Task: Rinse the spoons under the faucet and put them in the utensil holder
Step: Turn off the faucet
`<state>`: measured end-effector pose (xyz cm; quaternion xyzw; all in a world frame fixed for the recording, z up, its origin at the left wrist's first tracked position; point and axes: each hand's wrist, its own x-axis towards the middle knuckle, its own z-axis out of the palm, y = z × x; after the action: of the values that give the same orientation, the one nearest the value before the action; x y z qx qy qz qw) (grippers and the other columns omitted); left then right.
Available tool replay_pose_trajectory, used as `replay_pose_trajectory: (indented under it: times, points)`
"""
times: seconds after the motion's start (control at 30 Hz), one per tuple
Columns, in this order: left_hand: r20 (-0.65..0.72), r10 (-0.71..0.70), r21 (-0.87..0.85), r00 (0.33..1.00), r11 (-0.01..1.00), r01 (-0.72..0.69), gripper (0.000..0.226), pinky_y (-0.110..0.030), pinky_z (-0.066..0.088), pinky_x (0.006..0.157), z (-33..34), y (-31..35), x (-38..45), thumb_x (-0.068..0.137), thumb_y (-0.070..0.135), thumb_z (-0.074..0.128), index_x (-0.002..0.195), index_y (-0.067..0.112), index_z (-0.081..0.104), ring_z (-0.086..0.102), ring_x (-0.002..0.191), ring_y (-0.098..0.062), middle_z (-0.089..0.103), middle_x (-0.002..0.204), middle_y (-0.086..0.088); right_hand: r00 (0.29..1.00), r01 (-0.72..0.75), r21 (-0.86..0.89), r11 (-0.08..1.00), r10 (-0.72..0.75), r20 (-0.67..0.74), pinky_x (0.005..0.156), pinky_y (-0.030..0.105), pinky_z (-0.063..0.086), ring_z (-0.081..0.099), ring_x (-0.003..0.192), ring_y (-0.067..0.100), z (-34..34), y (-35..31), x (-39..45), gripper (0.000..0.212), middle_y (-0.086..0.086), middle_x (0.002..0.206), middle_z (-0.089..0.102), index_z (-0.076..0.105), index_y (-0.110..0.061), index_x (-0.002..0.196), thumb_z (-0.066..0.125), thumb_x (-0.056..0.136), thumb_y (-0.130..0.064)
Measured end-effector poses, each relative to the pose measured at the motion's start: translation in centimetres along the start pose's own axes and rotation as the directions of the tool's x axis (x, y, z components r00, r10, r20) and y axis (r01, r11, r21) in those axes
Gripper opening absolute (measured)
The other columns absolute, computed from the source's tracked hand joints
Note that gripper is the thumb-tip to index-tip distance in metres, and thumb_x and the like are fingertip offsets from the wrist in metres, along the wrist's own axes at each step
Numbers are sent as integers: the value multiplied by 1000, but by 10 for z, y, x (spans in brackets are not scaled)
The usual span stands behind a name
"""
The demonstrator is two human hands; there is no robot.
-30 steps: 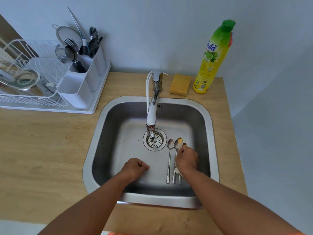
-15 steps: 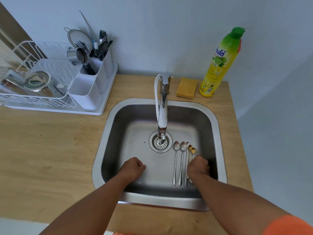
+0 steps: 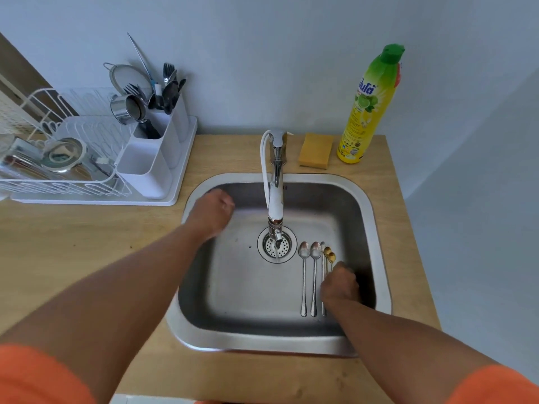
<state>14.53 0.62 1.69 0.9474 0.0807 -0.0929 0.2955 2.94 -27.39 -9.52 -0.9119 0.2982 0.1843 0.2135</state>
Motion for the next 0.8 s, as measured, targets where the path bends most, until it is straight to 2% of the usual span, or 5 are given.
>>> replay_pose_trajectory:
  times: [0.2, 0.37, 0.5, 0.6, 0.8]
  points:
    - [-164, 207, 163, 964, 970, -181, 25, -32, 43, 89, -58, 79, 62, 101, 19, 51, 123, 15, 62, 62, 112, -29, 68, 124, -8, 981, 193, -31, 981, -193, -8, 82, 37, 57, 69, 102, 32, -4, -4, -4, 25, 15, 112, 64, 62, -8, 125, 51, 104, -16]
    - [-118, 355, 323, 927, 897, -303, 42, -45, 47, 102, -72, 128, 74, 102, 8, 46, 141, 20, 51, 53, 129, -29, 57, 141, -5, 973, 231, 3, 973, -231, 14, 86, 35, 53, 67, 109, 35, -6, -4, -5, 21, 16, 118, 67, 63, -9, 117, 49, 103, -15]
    - [14, 428, 401, 904, 826, -397, 64, -47, 44, 104, -59, 145, 69, 95, -4, 45, 149, 29, 47, 47, 139, -26, 49, 153, 1, 967, 254, -9, 967, -254, 32, 87, 34, 52, 66, 111, 36, -4, -2, -8, 22, 15, 118, 69, 64, -11, 115, 48, 103, -21]
    - [101, 496, 432, 863, 759, -487, 68, -44, 46, 99, -40, 141, 61, 86, -11, 41, 141, 25, 57, 53, 131, -30, 57, 144, -2, 964, 262, -17, 965, -261, 46, 83, 33, 52, 68, 107, 32, -1, 2, -11, 22, 12, 115, 70, 64, -13, 113, 47, 103, -22]
    - [8, 536, 344, 844, 791, -506, 70, -44, 53, 85, -19, 118, 51, 78, -16, 46, 137, 18, 61, 64, 113, -36, 66, 133, -7, 964, 257, -20, 966, -255, 71, 85, 36, 57, 68, 102, 29, 0, 5, -14, 21, 10, 111, 71, 65, -15, 111, 50, 103, -27]
